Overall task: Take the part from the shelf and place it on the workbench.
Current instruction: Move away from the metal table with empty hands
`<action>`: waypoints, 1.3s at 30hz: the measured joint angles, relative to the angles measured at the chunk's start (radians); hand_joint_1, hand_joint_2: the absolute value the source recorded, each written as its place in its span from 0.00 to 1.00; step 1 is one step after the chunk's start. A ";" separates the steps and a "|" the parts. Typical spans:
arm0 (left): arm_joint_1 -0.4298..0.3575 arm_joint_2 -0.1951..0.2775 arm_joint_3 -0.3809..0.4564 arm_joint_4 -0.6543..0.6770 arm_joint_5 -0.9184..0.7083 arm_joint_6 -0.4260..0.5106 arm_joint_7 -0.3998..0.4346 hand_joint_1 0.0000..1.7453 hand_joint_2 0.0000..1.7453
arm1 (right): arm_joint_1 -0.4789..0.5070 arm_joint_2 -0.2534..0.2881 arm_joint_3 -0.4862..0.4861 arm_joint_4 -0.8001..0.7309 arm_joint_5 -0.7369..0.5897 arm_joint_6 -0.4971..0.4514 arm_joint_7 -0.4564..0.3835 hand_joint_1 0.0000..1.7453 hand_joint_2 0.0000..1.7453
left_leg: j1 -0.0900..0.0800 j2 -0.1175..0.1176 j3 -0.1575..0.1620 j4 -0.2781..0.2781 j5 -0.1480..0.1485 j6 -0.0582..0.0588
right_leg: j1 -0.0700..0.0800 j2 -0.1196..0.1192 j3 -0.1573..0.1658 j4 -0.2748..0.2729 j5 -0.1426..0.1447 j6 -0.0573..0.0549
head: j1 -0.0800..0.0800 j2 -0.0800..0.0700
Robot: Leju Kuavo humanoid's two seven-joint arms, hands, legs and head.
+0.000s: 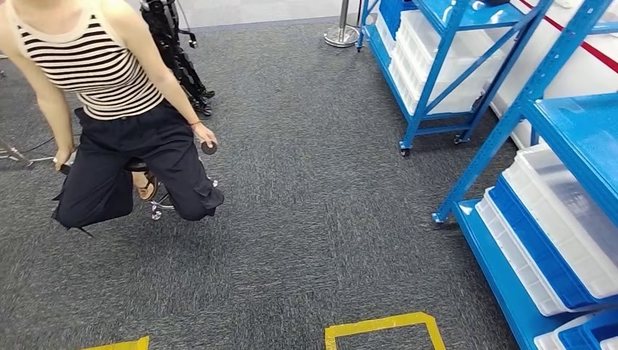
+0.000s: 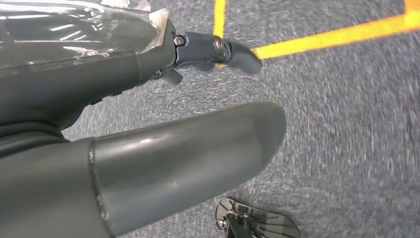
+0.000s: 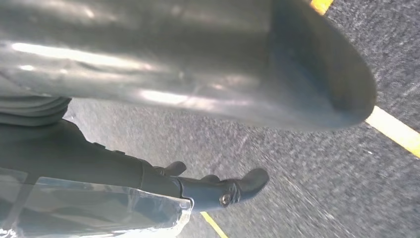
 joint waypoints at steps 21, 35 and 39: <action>0.002 0.001 0.004 0.000 0.003 0.000 -0.005 0.00 0.00 | 0.003 0.001 0.000 0.000 0.005 0.002 0.004 0.00 0.00 | -0.004 0.058 0.053 -0.174 0.124 0.041 | -0.006 -0.026 -0.074 0.136 -0.062 0.055 | 0.016 0.000; 0.003 0.003 0.004 0.000 -0.001 0.001 -0.002 0.00 0.00 | 0.001 0.004 -0.003 0.000 0.005 -0.002 0.012 0.00 0.00 | 0.005 -0.026 -0.033 0.038 0.036 -0.007 | -0.001 0.063 0.004 0.004 -0.002 0.002 | -0.005 0.000; 0.002 0.004 0.005 0.000 -0.002 0.001 -0.002 0.00 0.00 | -0.002 0.006 -0.005 0.000 0.006 -0.002 0.012 0.00 0.00 | 0.004 -0.085 0.053 -0.161 0.122 0.006 | 0.003 0.108 -0.004 0.010 -0.002 0.013 | -0.006 0.000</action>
